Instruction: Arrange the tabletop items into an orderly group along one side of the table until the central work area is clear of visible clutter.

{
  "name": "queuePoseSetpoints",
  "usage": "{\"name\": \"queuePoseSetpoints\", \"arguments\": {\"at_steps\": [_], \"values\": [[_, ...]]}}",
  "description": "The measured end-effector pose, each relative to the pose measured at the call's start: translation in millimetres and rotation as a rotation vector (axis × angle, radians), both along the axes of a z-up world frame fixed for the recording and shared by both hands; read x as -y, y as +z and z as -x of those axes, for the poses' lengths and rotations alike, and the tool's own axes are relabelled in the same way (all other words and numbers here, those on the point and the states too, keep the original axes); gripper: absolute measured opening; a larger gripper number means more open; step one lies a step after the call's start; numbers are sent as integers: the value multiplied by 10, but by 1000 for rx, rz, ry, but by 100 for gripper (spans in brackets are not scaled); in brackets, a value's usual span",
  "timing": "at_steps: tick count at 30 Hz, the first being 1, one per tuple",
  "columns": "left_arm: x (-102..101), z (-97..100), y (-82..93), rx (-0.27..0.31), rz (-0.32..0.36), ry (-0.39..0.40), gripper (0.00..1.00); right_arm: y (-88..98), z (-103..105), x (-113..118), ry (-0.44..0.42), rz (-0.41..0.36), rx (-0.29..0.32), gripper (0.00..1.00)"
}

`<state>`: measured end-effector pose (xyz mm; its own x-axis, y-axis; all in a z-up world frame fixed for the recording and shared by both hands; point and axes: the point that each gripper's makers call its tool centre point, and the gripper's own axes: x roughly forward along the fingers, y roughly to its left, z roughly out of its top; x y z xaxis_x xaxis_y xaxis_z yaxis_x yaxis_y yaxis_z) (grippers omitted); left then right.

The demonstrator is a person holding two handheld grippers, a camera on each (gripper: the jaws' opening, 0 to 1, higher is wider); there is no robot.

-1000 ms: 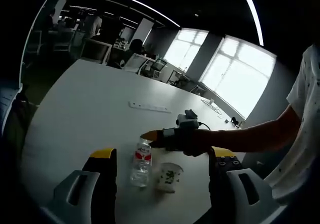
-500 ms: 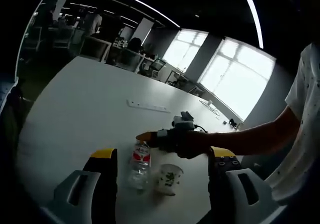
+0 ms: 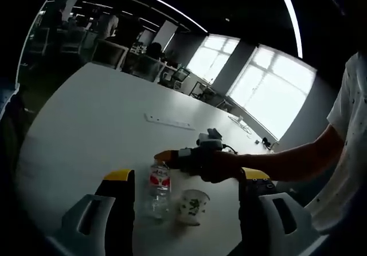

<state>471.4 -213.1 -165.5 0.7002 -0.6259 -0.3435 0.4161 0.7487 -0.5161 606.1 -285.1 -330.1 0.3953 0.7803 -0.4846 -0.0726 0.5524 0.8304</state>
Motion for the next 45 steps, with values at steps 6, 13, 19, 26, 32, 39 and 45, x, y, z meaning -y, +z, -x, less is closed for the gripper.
{"name": "queuePoseSetpoints", "arguments": {"at_steps": [6, 13, 19, 26, 32, 39, 45], "values": [[-1, 3, -52, -11, 11, 5, 75, -6, -6, -2, -6, -11, -9, 19], [-18, -107, -333, -48, -5, -38, 73, 41, -23, -15, 17, -18, 29, 19], [154, -379, -692, -87, -9, -184, 71, 72, -32, -19, 21, -24, 57, 19], [356, -704, -1001, -119, 2, -336, 67, 148, -28, -67, 48, -24, 106, 19], [469, -836, -1185, -173, 68, -423, 63, 255, -27, -106, 74, -22, 171, 19], [579, -807, -1422, -246, 113, -496, 63, 413, -19, -190, 133, -13, 275, 19], [638, -771, -1512, -262, 121, -549, 53, 511, 27, -304, 195, 6, 335, 19]]}}
